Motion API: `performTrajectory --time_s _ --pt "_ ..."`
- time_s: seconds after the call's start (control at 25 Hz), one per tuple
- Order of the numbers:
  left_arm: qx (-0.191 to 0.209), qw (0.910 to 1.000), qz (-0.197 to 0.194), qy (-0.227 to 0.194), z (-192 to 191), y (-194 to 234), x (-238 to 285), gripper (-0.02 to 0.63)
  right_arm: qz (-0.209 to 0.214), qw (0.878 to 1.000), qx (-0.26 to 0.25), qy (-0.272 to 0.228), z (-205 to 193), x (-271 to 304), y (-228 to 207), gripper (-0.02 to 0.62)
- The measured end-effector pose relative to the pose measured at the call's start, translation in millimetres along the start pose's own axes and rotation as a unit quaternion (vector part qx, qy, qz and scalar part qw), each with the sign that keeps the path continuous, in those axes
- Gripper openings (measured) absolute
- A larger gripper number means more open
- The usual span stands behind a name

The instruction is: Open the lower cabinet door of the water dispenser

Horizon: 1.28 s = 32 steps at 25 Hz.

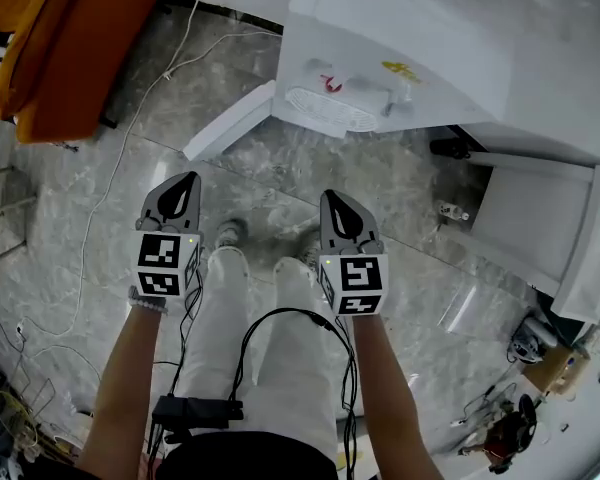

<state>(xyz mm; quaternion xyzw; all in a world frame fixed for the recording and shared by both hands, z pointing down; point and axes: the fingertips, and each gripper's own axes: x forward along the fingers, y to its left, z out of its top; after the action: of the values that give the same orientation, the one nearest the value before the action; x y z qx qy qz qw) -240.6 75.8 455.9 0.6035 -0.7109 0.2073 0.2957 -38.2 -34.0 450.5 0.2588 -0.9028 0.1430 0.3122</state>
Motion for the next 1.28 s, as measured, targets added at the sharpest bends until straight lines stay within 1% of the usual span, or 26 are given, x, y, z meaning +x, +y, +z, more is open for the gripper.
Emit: performTrajectory --time_s 0.16,0.28,0.56,0.72,0.84,1.0,1.08,1.2,1.28 --pt "0.004 0.9997 -0.012 -0.023 37 -12 -31 0.013 0.002 1.000 -0.006 -0.011 31 -23 4 0.003" --pt "0.014 0.9993 -0.015 -0.033 61 -19 -55 0.013 0.000 1.000 -0.005 -0.026 54 -41 6 0.003" --pt "0.028 0.9957 -0.036 -0.080 120 -28 -100 0.013 -0.001 0.997 -0.035 -0.069 109 -77 16 0.003" --pt "0.043 0.9915 -0.053 -0.111 156 -37 -129 0.012 -0.008 0.995 -0.050 -0.089 139 -106 22 0.003" --pt "0.063 0.9879 -0.054 -0.131 176 -42 -152 0.013 -0.013 0.993 -0.059 -0.102 155 -128 29 0.003" --pt "0.072 0.9844 -0.054 -0.151 196 -42 -180 0.012 -0.017 0.989 -0.070 -0.129 178 -154 37 0.003" --pt "0.087 0.9806 -0.055 -0.167 210 -44 -192 0.013 -0.024 0.987 -0.074 -0.141 188 -165 38 0.003" --pt "0.098 0.9763 -0.061 -0.183 224 -47 -209 0.013 -0.033 0.985 -0.069 -0.155 198 -184 41 0.003" --pt "0.102 0.9738 -0.064 -0.193 232 -48 -219 0.012 -0.031 0.983 -0.065 -0.169 209 -193 48 0.003"
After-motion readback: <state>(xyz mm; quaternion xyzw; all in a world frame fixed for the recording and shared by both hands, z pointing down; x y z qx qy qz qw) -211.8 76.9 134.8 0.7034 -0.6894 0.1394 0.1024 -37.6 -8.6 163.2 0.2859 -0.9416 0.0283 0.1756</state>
